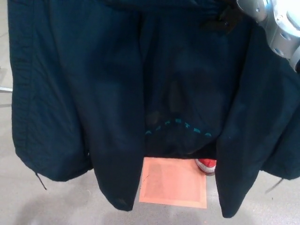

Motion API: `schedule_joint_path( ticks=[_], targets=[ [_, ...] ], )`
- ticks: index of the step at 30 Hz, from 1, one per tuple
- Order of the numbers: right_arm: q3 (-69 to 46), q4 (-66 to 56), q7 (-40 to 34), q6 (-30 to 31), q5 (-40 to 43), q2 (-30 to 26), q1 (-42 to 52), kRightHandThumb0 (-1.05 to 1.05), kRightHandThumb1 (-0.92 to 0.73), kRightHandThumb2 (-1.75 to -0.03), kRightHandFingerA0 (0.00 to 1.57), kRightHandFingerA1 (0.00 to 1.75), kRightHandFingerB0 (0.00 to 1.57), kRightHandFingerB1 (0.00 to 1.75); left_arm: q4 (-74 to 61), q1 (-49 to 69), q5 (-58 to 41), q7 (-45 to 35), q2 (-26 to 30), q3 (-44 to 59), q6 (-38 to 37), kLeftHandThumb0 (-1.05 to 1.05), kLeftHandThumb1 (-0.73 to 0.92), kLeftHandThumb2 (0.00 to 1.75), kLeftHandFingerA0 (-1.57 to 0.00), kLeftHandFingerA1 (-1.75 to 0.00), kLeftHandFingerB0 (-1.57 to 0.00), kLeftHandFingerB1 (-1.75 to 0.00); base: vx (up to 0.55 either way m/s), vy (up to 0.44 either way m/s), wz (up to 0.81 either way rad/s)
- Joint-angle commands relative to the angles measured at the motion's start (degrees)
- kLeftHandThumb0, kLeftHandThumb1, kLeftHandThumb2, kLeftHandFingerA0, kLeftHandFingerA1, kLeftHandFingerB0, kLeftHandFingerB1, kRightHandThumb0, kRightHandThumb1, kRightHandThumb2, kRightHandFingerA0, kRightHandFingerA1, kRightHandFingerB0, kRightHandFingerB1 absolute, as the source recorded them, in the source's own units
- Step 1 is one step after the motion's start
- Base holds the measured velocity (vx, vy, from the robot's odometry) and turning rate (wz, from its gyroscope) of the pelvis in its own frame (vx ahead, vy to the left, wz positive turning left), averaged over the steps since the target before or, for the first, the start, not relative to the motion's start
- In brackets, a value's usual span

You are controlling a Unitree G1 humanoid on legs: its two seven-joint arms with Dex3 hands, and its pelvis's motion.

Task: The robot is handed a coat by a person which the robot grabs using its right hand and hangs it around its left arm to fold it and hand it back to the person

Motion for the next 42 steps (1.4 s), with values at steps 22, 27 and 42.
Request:
schedule_joint_path(
  ticks=[22, 27, 42],
  targets=[
    [-23.36, 12.51, -36.91, -15.09, 6.12, 8.75, -14.57, -0.37, -0.84, -0.68, 1.0, 1.44, 0.86, 1.16, -9.83, 0.44, -12.36, -18.49, -2.07, 7.94, -3.77, -0.61, 0.8, 0.64, -0.3, -0.34, -0.31, -0.33, 0.0, 0.0, 0.0],
    [-23.38, 15.72, -35.09, -16.21, 5.02, 9.49, -21.1, -0.35, -0.83, -0.69, 0.96, 1.51, 0.84, 1.16, -22.78, 5.41, -16.9, -26.36, -2.89, 7.87, -2.81, -0.55, 0.77, 0.62, -0.32, -0.38, -0.27, -0.35, 0.0, 0.0, 0.0],
    [-23.89, 22.44, -38.22, -16.44, 4.19, 13.87, -33.28, -0.38, -0.81, -0.69, 0.95, 1.56, 0.8, 1.22, -64.4, 18.28, -28.35, -44.56, 3.42, -3.26, 17.55, -0.56, 0.78, 0.64, -0.26, -0.37, -0.29, -0.36, 0.0, 0.0, 0.0]
  ],
)
